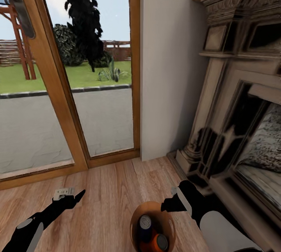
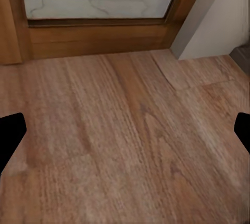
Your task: Put the three can of soda from the living room inside the tash can in the kitchen.
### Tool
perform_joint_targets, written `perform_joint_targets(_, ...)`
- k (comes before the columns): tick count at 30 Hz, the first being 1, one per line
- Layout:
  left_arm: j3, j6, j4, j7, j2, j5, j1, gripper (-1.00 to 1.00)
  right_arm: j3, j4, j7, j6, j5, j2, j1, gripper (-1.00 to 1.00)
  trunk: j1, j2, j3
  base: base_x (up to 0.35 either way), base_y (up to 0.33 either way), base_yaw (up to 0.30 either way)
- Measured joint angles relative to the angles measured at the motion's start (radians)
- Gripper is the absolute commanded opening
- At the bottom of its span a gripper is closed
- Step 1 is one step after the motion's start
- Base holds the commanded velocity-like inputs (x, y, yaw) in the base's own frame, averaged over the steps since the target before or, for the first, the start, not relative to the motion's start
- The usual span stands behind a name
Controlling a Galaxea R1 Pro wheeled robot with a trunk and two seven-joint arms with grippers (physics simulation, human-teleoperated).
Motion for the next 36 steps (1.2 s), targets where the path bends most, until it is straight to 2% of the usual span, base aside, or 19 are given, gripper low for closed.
perform_joint_targets(36,-0.002,0.013,0.0,0.0,0.0,-0.001,0.0,1.0,0.0,-0.003,-0.001,0.0,0.0,-0.002,0.0,1.0,-0.016,0.008,0.139,0.0,0.0,0.0)
